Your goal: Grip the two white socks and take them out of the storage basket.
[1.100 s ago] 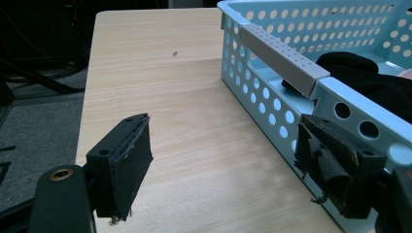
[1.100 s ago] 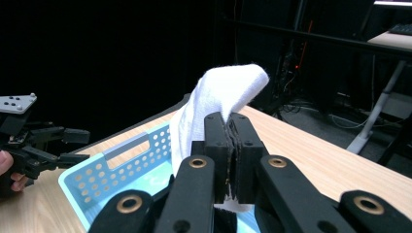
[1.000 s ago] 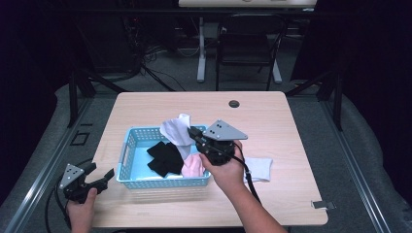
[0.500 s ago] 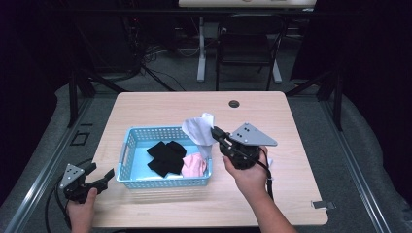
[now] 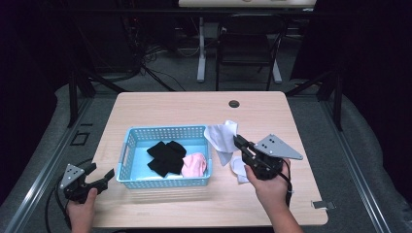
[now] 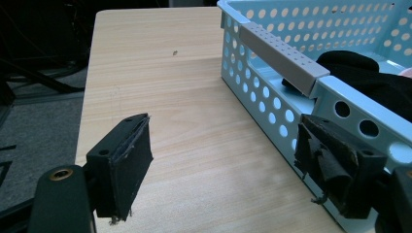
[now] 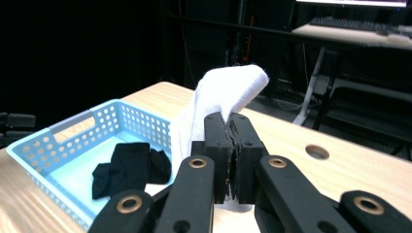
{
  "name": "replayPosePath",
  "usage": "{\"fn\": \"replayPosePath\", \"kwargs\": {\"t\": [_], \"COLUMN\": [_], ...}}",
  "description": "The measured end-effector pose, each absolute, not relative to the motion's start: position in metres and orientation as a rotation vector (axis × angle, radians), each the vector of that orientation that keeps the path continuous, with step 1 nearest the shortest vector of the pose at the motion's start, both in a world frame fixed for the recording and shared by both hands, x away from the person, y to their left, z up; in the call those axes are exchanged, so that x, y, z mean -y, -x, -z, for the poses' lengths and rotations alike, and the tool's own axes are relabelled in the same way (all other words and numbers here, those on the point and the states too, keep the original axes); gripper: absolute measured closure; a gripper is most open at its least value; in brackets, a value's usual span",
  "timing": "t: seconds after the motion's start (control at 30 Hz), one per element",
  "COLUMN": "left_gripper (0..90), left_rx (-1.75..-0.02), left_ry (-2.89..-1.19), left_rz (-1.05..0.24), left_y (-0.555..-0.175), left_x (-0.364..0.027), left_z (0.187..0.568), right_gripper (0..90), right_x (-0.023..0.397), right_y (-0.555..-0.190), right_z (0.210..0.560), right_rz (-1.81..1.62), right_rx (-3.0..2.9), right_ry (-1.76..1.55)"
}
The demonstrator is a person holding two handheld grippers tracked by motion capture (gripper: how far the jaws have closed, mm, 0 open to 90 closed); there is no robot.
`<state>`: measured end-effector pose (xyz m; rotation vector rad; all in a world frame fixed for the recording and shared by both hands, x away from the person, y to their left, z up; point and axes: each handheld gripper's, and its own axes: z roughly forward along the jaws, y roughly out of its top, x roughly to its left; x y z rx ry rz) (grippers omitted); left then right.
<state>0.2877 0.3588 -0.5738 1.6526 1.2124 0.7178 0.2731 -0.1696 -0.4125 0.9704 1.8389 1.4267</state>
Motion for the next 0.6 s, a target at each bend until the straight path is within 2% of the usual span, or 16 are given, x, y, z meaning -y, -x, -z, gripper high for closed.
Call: {"fn": "replayPosePath", "kwargs": {"t": [0.3, 0.6], "left_gripper": [20.7, 20.7], "left_rx": [-1.224, -1.222], "left_ry": [-1.647, -1.649], "left_rz": [-0.723, -0.725], "left_y": [-0.287, -0.288], "left_x": [-0.360, -0.359], "left_z": [0.574, 0.574], "right_gripper": [87.8, 87.6], "right_x": [0.188, 0.217], "right_y": [-0.271, -0.284], "right_z": [0.449, 0.497], "right_rz": [-1.382, -1.235], "right_rx": [-1.865, -1.899], "right_ry": [-1.088, -1.273]}}
